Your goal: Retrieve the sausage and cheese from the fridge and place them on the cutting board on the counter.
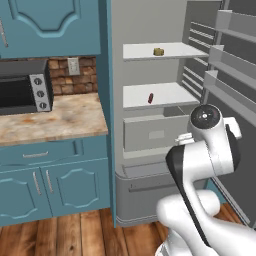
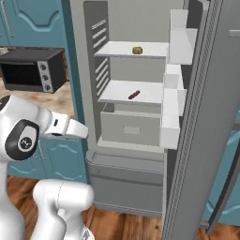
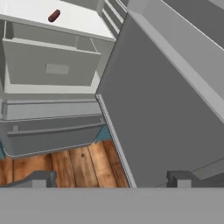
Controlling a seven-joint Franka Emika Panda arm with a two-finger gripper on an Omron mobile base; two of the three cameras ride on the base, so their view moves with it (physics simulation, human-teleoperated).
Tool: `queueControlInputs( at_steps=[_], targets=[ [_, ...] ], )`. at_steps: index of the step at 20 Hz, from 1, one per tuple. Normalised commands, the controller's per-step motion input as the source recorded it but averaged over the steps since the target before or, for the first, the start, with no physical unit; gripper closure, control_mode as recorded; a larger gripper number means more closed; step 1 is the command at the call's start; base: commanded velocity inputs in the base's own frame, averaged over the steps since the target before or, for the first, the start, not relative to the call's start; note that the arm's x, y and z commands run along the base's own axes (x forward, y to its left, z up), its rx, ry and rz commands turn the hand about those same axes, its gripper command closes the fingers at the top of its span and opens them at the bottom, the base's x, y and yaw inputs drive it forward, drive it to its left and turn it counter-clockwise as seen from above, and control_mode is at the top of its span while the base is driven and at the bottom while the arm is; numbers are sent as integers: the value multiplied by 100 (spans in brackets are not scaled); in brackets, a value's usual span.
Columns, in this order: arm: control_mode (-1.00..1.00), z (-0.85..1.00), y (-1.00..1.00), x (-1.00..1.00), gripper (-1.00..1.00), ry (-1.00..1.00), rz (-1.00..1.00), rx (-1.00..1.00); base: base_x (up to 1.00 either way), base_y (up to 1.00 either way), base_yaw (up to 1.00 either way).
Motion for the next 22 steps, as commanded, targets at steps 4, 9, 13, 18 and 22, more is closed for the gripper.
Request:
queueControlInputs(
  at_steps=[4,9,13,18,22],
  targets=[
    [-100,0,0,0,-100,0,0,0,0,0,0],
    [100,0,0,0,-100,0,0,0,0,0,0],
    [100,0,0,0,-100,0,0,0,0,0,0],
    [100,0,0,0,-100,0,0,0,12,-1,0],
    [100,0,0,0,-100,0,0,0,51,-31,7]
  ],
)
